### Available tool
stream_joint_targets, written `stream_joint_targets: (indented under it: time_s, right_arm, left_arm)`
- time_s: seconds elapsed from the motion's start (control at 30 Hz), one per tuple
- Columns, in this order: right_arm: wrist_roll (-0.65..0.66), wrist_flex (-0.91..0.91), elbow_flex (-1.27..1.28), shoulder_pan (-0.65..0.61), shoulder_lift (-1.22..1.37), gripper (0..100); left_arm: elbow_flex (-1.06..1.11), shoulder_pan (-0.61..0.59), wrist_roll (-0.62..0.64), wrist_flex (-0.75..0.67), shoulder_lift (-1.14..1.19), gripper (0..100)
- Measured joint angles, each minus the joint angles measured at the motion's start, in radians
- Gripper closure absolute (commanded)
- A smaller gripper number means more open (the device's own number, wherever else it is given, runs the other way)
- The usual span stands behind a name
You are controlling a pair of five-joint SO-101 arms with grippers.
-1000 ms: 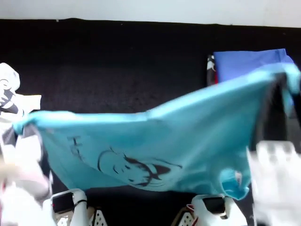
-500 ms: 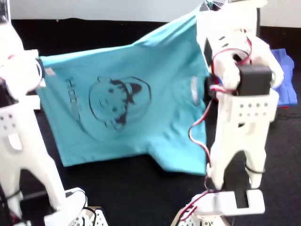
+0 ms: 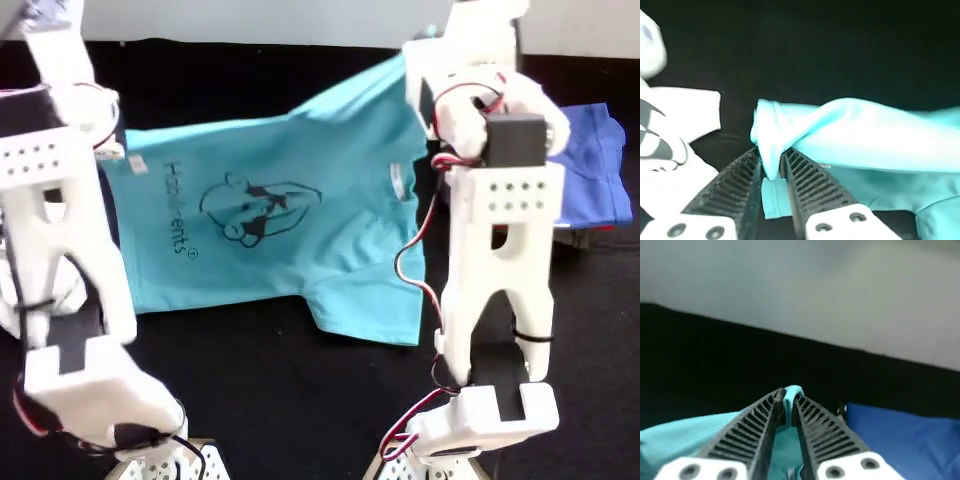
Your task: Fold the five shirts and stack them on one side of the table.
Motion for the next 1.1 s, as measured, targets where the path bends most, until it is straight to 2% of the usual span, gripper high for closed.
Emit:
stream_joint_targets:
  time_s: [0.2, 0.37, 0.5, 0.73, 0.93, 1.1]
  right_arm:
    - [0.0, -0.02, 0.31, -0.023, 0.002, 99.3]
    - [-0.003, -0.02, 0.463, -0.044, 0.002, 99.3]
    - [-0.003, 0.0, 0.514, -0.043, 0.002, 99.3]
    - [-0.003, 0.164, 0.534, -0.068, 0.002, 99.3]
    - [-0.035, 0.307, 0.534, -0.068, 0.0, 99.3]
    - [-0.038, 0.321, 0.631, -0.081, -0.143, 99.3]
  left_arm:
    - [0.0, 0.0, -0.002, 0.0, 0.184, 99]
    - [0.0, 0.0, -0.002, 0.029, 0.27, 99]
    - [0.0, 0.0, -0.046, 0.121, 0.273, 99]
    - [0.0, 0.0, -0.157, 0.261, 0.276, 99]
    - [0.118, -0.011, -0.198, 0.273, 0.276, 99]
    - [0.153, -0.068, -0.198, 0.273, 0.276, 99]
